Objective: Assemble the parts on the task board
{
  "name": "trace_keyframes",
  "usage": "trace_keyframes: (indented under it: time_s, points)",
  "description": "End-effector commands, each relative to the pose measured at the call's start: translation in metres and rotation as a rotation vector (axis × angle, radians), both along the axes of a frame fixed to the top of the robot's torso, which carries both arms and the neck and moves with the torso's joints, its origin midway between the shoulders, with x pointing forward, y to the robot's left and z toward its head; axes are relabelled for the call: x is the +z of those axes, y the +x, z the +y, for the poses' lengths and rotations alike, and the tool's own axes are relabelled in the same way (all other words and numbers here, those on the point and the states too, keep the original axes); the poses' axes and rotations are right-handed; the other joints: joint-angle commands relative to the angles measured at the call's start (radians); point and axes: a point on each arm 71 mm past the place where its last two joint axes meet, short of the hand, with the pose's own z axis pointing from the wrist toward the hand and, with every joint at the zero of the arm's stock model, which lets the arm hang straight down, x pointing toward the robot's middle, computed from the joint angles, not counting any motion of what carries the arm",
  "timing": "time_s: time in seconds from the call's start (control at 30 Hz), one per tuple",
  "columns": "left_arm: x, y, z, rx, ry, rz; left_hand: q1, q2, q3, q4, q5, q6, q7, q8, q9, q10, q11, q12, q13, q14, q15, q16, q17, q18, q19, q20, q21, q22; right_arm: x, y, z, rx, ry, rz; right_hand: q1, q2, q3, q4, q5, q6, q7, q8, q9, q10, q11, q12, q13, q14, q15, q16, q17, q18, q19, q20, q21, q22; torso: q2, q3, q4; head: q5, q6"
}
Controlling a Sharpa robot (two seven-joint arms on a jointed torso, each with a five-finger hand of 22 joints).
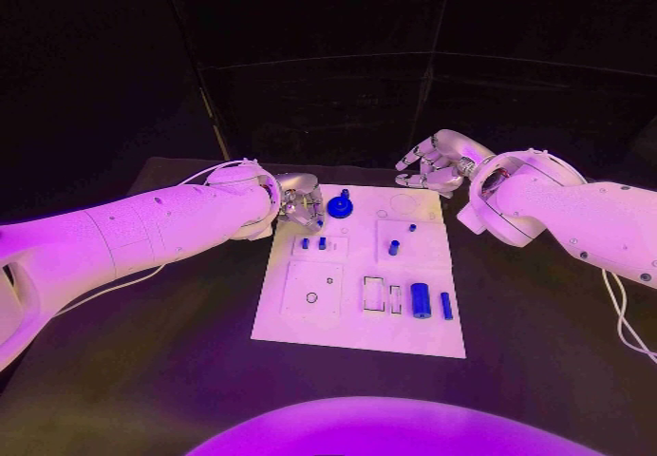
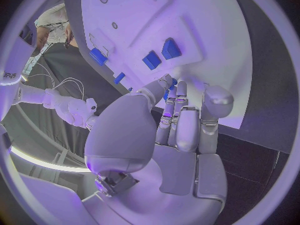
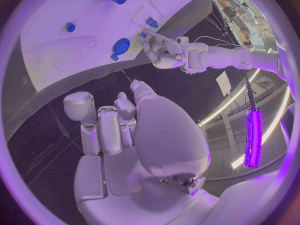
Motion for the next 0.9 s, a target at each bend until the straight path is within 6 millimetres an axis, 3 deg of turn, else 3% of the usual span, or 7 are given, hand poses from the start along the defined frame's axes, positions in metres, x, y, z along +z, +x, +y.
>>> trace_keyframes:
  time_s: [0.03,0.33,0.9]
  points:
    - [-0.0016,-0.0003,-0.0007,-0.002,0.026,0.016,-0.007,-0.001,0.0,0.005,-0.007,-0.008,0.002,-0.006,-0.001,-0.001,0.006,-0.007,-0.002,0.001,-0.003,-0.005,-0.002,-0.009,-0.001,-0.003,-0.001,0.002,0.0011,-0.0002,0.0013,0.008,-0.003,-0.002,0.008,-0.001,0.001,0.005,0.006,-0.004,0.0,0.004,-0.001,-0.005,0.001,0.004,0.0,0.039,-0.005,-0.002,0.001,0.015,0.004,-0.001,-0.005,0.002,0.0,0.0,0.0013,0.001,0.001]
    - [-0.0013,0.0003,-0.0003,0.004,0.024,0.008,-0.011,-0.014,-0.001,0.005,-0.006,-0.052,0.018,-0.042,-0.006,-0.015,0.02,-0.028,-0.002,-0.004,0.008,-0.009,-0.016,-0.01,-0.004,0.005,-0.008,0.001,0.0012,-0.0003,0.0004,0.006,-0.003,-0.003,0.008,-0.001,0.001,0.005,0.006,-0.004,0.0,0.004,-0.001,-0.005,0.001,0.004,0.0,0.039,-0.005,-0.002,0.001,0.015,0.004,-0.001,-0.005,0.002,-0.001,0.0001,0.0016,0.0,0.0]
    - [-0.0005,0.0005,0.0009,0.008,0.018,-0.003,-0.014,-0.025,-0.001,0.004,-0.007,-0.081,0.025,-0.067,-0.005,-0.018,0.025,-0.038,0.0,-0.007,0.013,-0.01,-0.024,-0.008,-0.008,0.011,-0.015,-0.001,0.0011,-0.0001,-0.001,0.003,-0.004,-0.003,0.007,-0.002,0.001,0.005,0.006,-0.004,0.0,0.004,-0.001,-0.006,0.001,0.004,-0.001,0.038,-0.005,-0.003,0.0,0.015,0.004,-0.001,-0.005,0.001,0.0,-0.0006,0.0006,0.003,-0.001]
